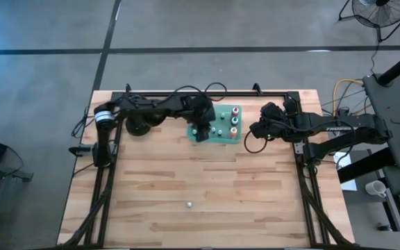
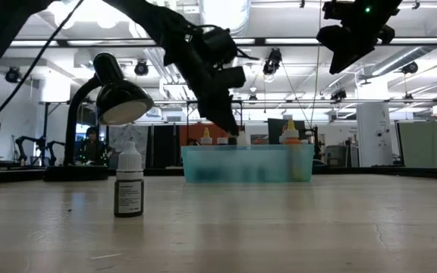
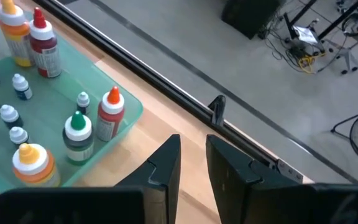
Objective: Pick & Place food coloring
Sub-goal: Put the small red food coloring bottle into the green bin, then put the small green food coloring bottle into the green bin
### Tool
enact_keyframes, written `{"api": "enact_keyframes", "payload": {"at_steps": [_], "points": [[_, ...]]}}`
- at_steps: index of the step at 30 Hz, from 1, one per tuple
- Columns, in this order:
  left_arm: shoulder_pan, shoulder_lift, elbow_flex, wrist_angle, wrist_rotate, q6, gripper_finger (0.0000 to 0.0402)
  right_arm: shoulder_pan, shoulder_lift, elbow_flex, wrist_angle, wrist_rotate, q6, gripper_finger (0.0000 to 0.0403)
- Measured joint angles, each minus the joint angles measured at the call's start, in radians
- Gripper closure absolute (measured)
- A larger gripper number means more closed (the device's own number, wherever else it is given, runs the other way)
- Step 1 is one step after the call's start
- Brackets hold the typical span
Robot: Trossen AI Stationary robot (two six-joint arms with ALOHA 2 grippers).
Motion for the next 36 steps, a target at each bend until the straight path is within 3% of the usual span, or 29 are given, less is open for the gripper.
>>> {"api": "enact_keyframes", "payload": {"at_steps": [8,17,31,36], "points": [[-0.005,0.056,-0.033,0.066,0.07,0.025,0.0364,0.0,0.0,-0.007,-0.003,-0.008,-0.001,0.0335],[-0.007,0.104,-0.05,0.096,0.075,0.031,0.0362,0.001,0.0,-0.032,-0.005,-0.036,-0.003,0.0335],[-0.007,0.104,-0.051,0.103,0.071,0.024,0.0287,0.0,0.0,-0.044,-0.004,-0.034,-0.003,0.0335],[-0.008,0.053,-0.032,0.062,0.017,0.016,0.0274,0.0,0.0,-0.044,-0.004,-0.033,-0.007,0.0335]]}}
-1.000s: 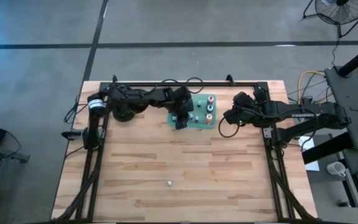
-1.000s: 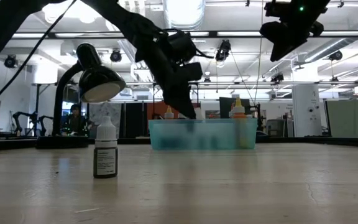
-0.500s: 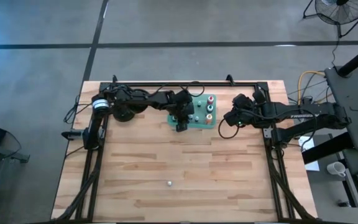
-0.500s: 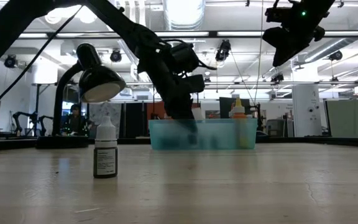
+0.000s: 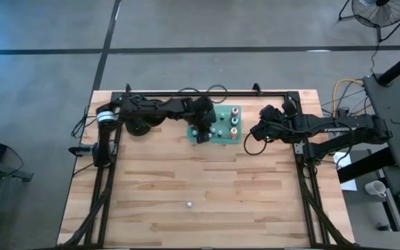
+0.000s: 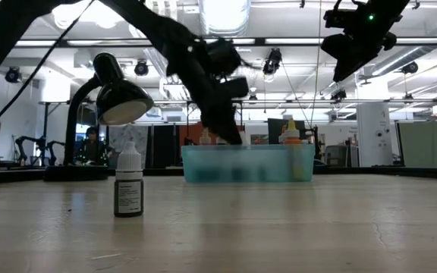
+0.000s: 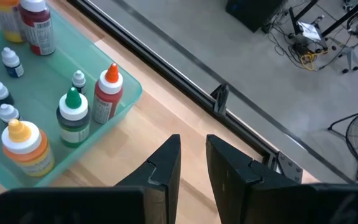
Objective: Pick & Place food coloring
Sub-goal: Put the small green food coloring bottle into the green bin
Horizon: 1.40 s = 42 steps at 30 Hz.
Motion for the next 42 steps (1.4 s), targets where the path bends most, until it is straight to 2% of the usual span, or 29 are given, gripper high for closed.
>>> {"api": "enact_keyframes", "payload": {"at_steps": [9,13,18,23,29,36,42], "points": [[-0.042,-0.226,0.014,-0.067,-0.024,0.153,0.0273,0.001,0.002,-0.017,0.001,0.006,-0.012,0.0335],[-0.122,-0.287,0.003,-0.174,-0.02,0.264,0.0273,0.003,0.004,-0.022,0.001,-0.003,-0.012,0.0335],[-0.261,-0.293,-0.058,-0.269,-0.006,0.264,0.0273,0.003,0.009,-0.022,0.002,-0.046,-0.008,0.0335],[-0.42,-0.296,-0.176,-0.211,-0.005,0.178,0.0273,0.003,0.015,-0.023,0.003,-0.072,-0.011,0.0335],[-0.59,-0.296,-0.327,0.033,-0.002,0.087,0.0273,0.003,0.015,-0.03,0.003,-0.073,-0.012,0.0335],[-0.678,-0.296,-0.398,0.203,0.031,-0.082,0.0273,0.003,0.015,-0.03,0.004,-0.074,-0.039,0.0335],[-0.703,-0.267,-0.414,0.224,0.042,-0.119,0.0273,0.003,0.015,-0.03,0.004,-0.075,-0.065,0.0335]]}}
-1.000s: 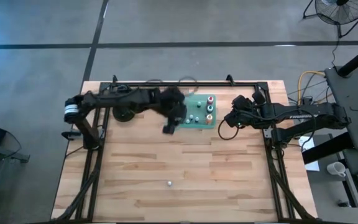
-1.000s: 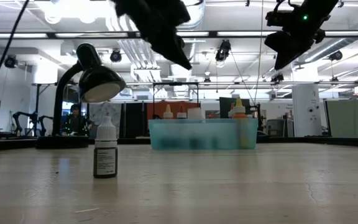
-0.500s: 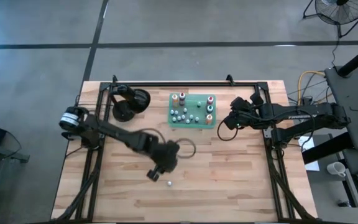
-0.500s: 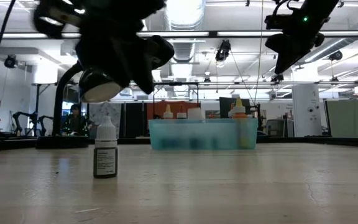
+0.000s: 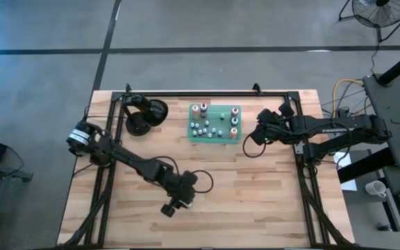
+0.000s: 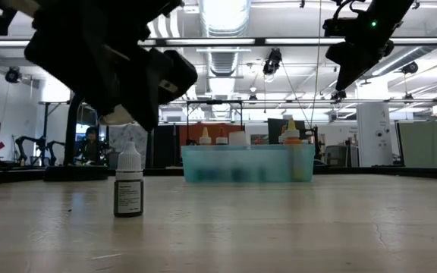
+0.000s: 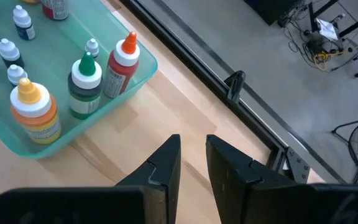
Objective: Pick & Place food coloring
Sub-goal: Put the small green food coloring bottle into the green bin
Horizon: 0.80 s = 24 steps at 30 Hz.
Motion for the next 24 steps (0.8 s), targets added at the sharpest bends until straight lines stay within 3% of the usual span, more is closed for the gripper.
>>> {"api": "enact_keyframes", "payload": {"at_steps": [18,24], "points": [[-0.013,0.101,0.004,0.049,-0.028,-0.008,0.0275,0.0,0.0,-0.002,-0.001,-0.052,0.0,0.0335],[-0.013,0.1,0.004,0.048,-0.041,-0.008,0.0308,0.0,0.0,-0.002,-0.001,-0.053,0.0,0.0335]]}}
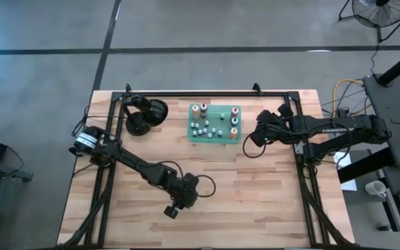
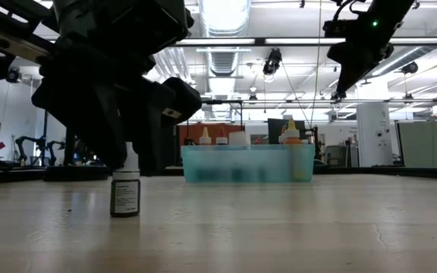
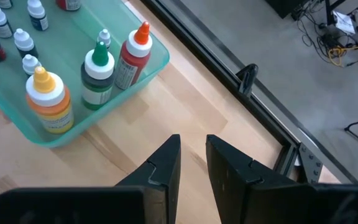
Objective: Pick & Place food coloring
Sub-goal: Put the small green food coloring bottle into the green bin
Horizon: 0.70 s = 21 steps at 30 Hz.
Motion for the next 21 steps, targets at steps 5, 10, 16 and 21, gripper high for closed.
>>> {"api": "enact_keyframes", "payload": {"at_steps": [5,10,16,21], "points": [[0.0,-0.001,0.0,0.0,0.0,0.0,0.035,0.0,0.0,0.0,0.0,0.0,0.0,0.0335],[0.013,-0.002,0.017,-0.032,0.001,-0.01,0.0374,0.0,0.0,0.0,0.001,0.0,0.0,0.0335],[0.1,-0.045,0.032,-0.119,-0.027,-0.058,0.0372,0.0,-0.004,0.0,-0.001,0.0,0.0,0.0335],[0.247,-0.088,0.068,-0.251,-0.075,-0.016,0.0372,0.0,-0.028,0.0,-0.003,-0.002,0.015,0.0335]]}}
